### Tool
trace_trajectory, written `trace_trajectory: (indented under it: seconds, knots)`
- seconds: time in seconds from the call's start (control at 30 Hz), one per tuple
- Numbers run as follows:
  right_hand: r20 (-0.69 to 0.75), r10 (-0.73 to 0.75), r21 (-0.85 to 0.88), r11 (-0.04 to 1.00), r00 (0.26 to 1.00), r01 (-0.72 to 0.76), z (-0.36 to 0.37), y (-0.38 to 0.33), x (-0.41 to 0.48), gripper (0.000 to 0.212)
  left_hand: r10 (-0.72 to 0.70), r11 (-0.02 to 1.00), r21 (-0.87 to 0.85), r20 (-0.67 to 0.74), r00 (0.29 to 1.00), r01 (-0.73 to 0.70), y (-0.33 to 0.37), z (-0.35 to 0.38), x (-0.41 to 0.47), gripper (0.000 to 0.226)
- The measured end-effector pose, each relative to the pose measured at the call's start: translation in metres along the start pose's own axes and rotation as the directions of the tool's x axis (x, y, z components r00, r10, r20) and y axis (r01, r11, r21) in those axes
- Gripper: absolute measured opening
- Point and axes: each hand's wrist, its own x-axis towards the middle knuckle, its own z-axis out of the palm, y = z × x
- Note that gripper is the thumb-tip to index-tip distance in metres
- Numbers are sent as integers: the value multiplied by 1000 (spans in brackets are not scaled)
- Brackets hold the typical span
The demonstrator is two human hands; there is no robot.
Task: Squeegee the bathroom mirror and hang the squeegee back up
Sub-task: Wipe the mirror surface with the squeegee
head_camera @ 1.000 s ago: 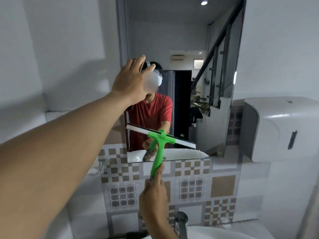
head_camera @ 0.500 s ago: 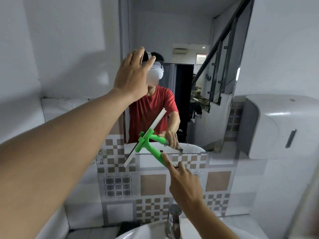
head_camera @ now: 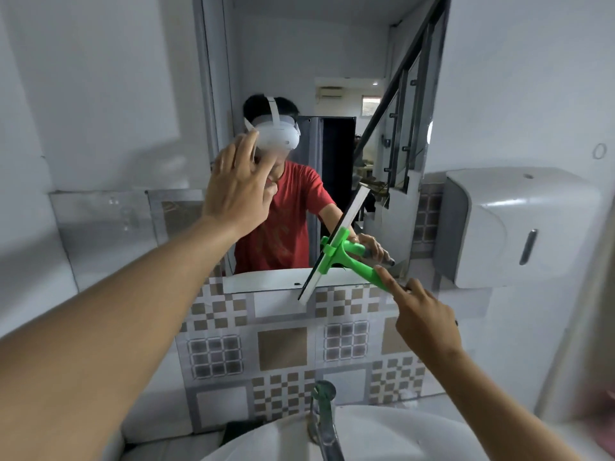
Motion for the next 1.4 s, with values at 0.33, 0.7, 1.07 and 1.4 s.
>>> trace_trajectory:
  seconds: [0.33,0.7,1.07,1.4]
  knots:
    - [127,305,407,852,944,-330,33,-34,-36,83,-32,999,-35,140,990,37,39,26,-24,77]
    - [344,406,497,687,847,-531,61,-57,-68,84,-22,999,-27,196,980,27,48,34,-34,91]
    - [432,401,483,654,808,-582,52,-56,-75,86,-19,1000,-4,235,972,21,54,40,-39,98]
    - [508,358,380,723,783,-577,20,-43,-100,72,-39,999,5,303,952,40,57,34,-36,96]
